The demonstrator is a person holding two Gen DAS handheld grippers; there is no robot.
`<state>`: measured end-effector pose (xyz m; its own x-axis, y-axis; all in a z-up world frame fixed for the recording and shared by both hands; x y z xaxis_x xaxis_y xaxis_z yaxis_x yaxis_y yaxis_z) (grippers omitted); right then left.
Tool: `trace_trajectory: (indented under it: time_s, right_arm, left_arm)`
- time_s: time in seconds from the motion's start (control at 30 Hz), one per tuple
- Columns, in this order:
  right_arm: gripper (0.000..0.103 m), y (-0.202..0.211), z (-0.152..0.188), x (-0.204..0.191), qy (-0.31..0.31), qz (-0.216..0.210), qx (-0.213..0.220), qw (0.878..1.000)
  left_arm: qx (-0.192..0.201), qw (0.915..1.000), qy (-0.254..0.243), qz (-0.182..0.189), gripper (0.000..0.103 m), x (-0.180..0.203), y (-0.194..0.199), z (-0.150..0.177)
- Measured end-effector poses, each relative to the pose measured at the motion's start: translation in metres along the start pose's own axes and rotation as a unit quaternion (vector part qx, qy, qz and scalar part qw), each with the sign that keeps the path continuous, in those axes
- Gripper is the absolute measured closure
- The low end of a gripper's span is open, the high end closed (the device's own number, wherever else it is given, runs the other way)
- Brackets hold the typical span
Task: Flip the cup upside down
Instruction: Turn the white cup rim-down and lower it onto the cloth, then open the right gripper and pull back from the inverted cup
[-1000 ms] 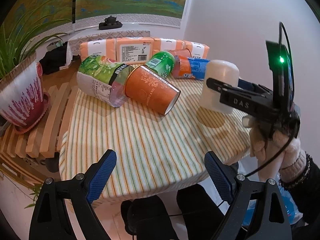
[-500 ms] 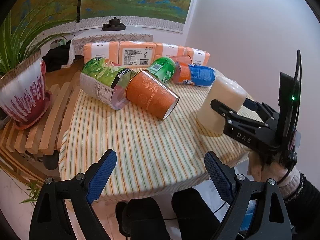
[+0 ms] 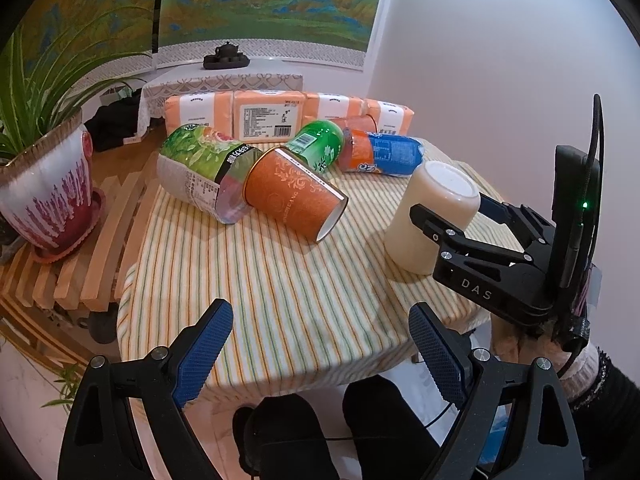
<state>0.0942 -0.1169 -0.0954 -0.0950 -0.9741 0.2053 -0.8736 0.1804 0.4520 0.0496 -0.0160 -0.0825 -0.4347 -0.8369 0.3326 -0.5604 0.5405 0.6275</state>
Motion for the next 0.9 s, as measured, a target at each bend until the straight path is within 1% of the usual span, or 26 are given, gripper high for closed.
trace_trajectory:
  time_s: [0.07, 0.2, 0.27, 0.33, 0.57, 0.73, 0.9]
  right_arm:
    - [0.028, 0.001, 0.000, 0.001, -0.001, -0.001, -0.002, 1.000]
    - [0.022, 0.005, -0.001, 0.003, -0.004, -0.005, 0.001, 1.000]
    - [0.017, 0.009, -0.002, 0.004, -0.004, -0.005, 0.007, 1.000]
    - [0.014, 0.014, -0.004, 0.005, -0.005, -0.006, 0.014, 1.000]
    - [0.013, 0.027, -0.005, 0.014, -0.019, -0.018, 0.016, 1.000]
    - [0.013, 0.044, -0.002, 0.029, -0.039, -0.019, 0.020, 0.999]
    - [0.013, 0.056, 0.003, 0.046, -0.065, -0.020, 0.008, 0.998]
  left_arm:
    - [0.001, 1.0000, -0.001, -0.002, 0.011, 0.001, 0.001, 0.000]
    - [0.002, 1.0000, 0.001, -0.005, 0.011, 0.002, 0.002, 0.001]
    - [0.003, 1.0000, 0.000, -0.007, 0.011, 0.003, 0.004, 0.001]
    - [0.004, 1.0000, -0.001, -0.007, 0.011, 0.004, 0.006, 0.001]
    - [0.014, 0.9998, -0.006, -0.011, 0.011, 0.008, 0.011, -0.001]
    - [0.027, 0.9995, -0.010, -0.014, 0.011, 0.012, 0.013, -0.004]
    - [0.038, 0.9990, -0.015, -0.020, 0.011, 0.018, 0.011, -0.008]
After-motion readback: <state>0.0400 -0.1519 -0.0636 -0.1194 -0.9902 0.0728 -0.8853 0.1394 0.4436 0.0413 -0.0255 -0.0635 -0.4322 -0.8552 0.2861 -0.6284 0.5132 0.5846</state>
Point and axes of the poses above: each gripper's, at about its wrist camera, not at the fingertips, and y roughly against the way its jaws point, x to its right, z to its underside, the point moved 4 cm from there along -y, roughly the way its jaws point, and after that the axes turned 15 degrees about z, right-handed, at the moved point
